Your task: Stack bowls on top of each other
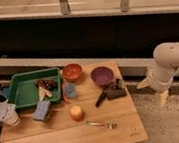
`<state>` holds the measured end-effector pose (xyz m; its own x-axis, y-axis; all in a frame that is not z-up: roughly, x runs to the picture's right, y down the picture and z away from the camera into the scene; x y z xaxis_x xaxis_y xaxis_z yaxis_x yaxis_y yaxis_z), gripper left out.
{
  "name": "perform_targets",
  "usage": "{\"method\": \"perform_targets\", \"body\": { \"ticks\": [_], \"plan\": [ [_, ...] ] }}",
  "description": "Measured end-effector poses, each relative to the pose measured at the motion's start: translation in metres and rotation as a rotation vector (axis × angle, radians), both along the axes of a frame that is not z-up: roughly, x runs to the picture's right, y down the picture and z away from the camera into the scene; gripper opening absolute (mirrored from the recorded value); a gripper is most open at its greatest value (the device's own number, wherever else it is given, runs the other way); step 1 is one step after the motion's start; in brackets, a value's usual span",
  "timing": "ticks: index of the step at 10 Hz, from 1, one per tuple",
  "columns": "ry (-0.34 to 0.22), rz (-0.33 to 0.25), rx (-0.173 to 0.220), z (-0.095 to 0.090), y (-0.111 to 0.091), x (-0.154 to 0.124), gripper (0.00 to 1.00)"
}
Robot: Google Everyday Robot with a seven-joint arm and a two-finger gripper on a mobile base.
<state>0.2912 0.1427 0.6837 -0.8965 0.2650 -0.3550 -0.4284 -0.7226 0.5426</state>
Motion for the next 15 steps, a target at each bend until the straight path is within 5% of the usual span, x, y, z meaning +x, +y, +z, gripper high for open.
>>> {"method": "perform_targets", "body": {
  "ticks": [8,12,15],
  "plan": [
    [-0.030,-0.043,0.026,0.005,-0.010,-0.008,0.78],
    [-0.117,-0.141,0.109,0.016,-0.046,-0.078,0.78],
    [-0.245,-0.226,0.189,0.008,-0.081,-0.155,0.78]
  ]
}}
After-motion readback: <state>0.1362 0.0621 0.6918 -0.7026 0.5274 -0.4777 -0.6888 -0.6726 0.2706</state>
